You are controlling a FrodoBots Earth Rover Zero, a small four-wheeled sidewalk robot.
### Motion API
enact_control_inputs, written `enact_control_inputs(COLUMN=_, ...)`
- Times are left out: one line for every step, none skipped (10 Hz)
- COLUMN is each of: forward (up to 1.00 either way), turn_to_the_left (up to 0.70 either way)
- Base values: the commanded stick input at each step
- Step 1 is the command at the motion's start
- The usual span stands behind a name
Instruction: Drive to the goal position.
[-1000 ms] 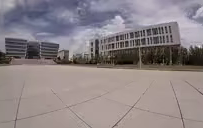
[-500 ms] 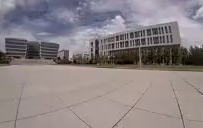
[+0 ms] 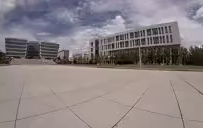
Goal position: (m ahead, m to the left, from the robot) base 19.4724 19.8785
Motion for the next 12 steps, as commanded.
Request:
enact_control_inputs(forward=1.0, turn_to_the_left=0.4)
enact_control_inputs(forward=1.0, turn_to_the_left=0.4)
enact_control_inputs(forward=1.0, turn_to_the_left=0.4)
enact_control_inputs(forward=1.0, turn_to_the_left=0.4)
enact_control_inputs(forward=1.0, turn_to_the_left=0.4)
enact_control_inputs(forward=1.0, turn_to_the_left=0.4)
enact_control_inputs(forward=1.0, turn_to_the_left=0.4)
enact_control_inputs(forward=1.0, turn_to_the_left=0.4)
enact_control_inputs(forward=1.0, turn_to_the_left=0.4)
enact_control_inputs(forward=1.0, turn_to_the_left=0.4)
enact_control_inputs(forward=1.0, turn_to_the_left=0.4)
enact_control_inputs(forward=1.0, turn_to_the_left=0.4)
